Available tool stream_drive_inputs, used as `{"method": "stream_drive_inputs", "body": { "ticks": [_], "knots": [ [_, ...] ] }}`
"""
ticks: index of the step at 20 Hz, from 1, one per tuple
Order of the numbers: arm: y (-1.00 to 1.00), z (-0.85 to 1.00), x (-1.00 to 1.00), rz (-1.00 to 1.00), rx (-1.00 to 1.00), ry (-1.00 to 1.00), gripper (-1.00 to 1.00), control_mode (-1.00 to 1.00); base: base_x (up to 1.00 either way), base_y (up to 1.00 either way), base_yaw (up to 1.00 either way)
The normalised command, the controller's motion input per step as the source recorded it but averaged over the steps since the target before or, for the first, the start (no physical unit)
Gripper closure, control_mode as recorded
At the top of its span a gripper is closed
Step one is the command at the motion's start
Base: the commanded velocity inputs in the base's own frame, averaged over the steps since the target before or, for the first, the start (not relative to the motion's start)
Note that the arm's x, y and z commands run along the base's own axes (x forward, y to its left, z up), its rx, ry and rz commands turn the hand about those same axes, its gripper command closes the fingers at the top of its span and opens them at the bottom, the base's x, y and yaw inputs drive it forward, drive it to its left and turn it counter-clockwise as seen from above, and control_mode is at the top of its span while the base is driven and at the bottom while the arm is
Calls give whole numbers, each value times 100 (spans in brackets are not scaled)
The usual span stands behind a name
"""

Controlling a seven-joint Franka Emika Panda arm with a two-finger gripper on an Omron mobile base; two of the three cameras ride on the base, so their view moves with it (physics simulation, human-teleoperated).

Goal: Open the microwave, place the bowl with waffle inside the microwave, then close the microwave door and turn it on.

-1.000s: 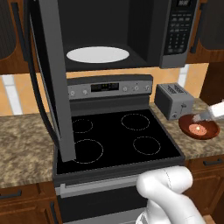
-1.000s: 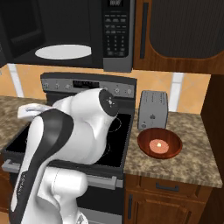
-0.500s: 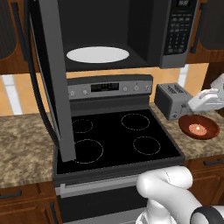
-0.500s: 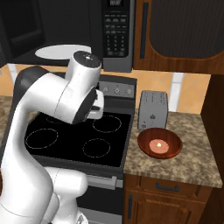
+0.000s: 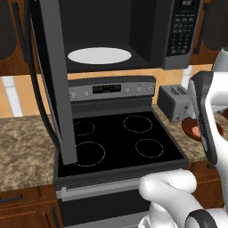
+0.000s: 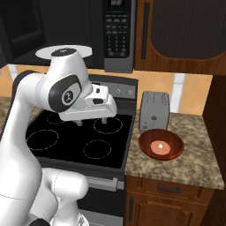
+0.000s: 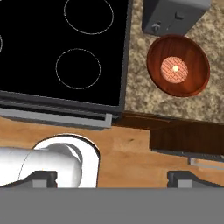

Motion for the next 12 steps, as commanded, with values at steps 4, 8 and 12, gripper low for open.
{"method": "stream_drive_inputs", "body": {
  "ticks": [4, 8, 12],
  "knots": [
    [-60, -31, 38, -31, -18, 3, -100, -100, 0, 0, 0],
    [-42, -47, 43, -22, -6, 0, -100, -100, 0, 0, 0],
    [-10, -38, 25, -8, 0, 0, -100, -100, 0, 0, 0]
  ]
}}
